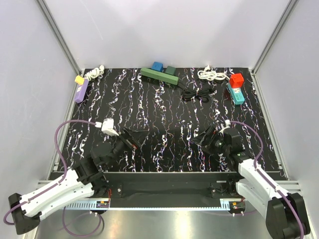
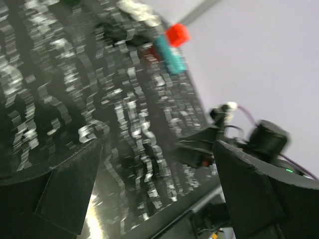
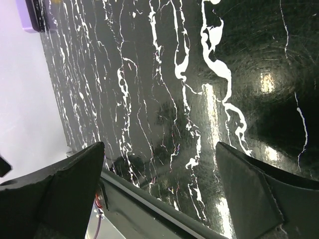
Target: Pull the plug off the socket
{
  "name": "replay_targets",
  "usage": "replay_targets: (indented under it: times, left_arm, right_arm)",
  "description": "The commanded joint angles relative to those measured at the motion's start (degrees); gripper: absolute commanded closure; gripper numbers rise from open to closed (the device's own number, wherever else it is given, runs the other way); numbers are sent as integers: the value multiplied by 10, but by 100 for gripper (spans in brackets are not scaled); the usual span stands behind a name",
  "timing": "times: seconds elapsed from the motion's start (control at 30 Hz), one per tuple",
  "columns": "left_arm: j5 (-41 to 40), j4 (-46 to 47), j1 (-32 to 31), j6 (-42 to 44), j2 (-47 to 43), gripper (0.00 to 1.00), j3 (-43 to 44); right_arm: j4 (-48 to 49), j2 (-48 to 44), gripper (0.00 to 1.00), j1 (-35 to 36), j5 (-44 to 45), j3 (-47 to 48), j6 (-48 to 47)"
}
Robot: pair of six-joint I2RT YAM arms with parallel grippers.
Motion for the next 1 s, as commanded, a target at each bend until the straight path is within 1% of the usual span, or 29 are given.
replay_targets:
  times: [0.0,0.13,0.23,0.33,0.37,0.4,0.43,0.5,0.53,0.57,0.6,0.67,0.73,0.77,0.87,0.9,0.97]
  left_arm:
    - [-83,-89,-2,-51,-11,1,37]
    - [-104,-158,-1,-81,-18,1,53]
    - [-112,-182,-2,-89,-32,1,63]
    - [-129,-226,-2,-90,-52,1,80]
    - [-137,-263,-2,-89,-56,1,89]
    - [-144,-281,-2,-88,-59,1,109]
    - [-142,-309,-2,-79,-65,1,123]
    - [-110,-309,-2,-50,-74,1,153]
    - [-100,-310,-2,-30,-83,1,160]
    - [-89,-312,-2,-26,-87,1,173]
    - [-95,-317,-2,-26,-92,1,176]
    - [-119,-328,-2,-40,-112,1,185]
    - [-132,-328,-2,-33,-116,1,194]
    - [-135,-330,-2,-26,-108,1,210]
    - [-137,-332,-2,13,-51,1,250]
    - [-141,-333,-2,18,-16,1,262]
    - [-160,-341,-2,20,14,1,284]
  right_arm:
    - [-3,10,0,-2,11,33,-12]
    - [-1,14,0,-2,-27,46,-28]
    - [1,2,0,-2,-44,44,-30]
    - [2,1,0,-2,-63,48,-44]
    - [0,5,0,-2,-67,51,-42]
    - [1,12,0,-2,-77,55,-40]
    - [4,35,0,-2,-83,69,-38]
    - [12,69,0,-2,-112,91,-40]
    - [17,108,0,-2,-125,115,-44]
    - [17,127,0,-2,-152,128,-48]
    - [38,166,1,-2,-165,142,-52]
    - [80,198,0,-1,-197,168,-40]
    - [122,227,0,4,-209,177,-10]
    - [160,232,0,7,-209,180,-2]
    - [173,257,0,17,-172,213,1]
    - [177,277,0,18,-165,222,1]
    - [192,304,0,18,-146,257,6]
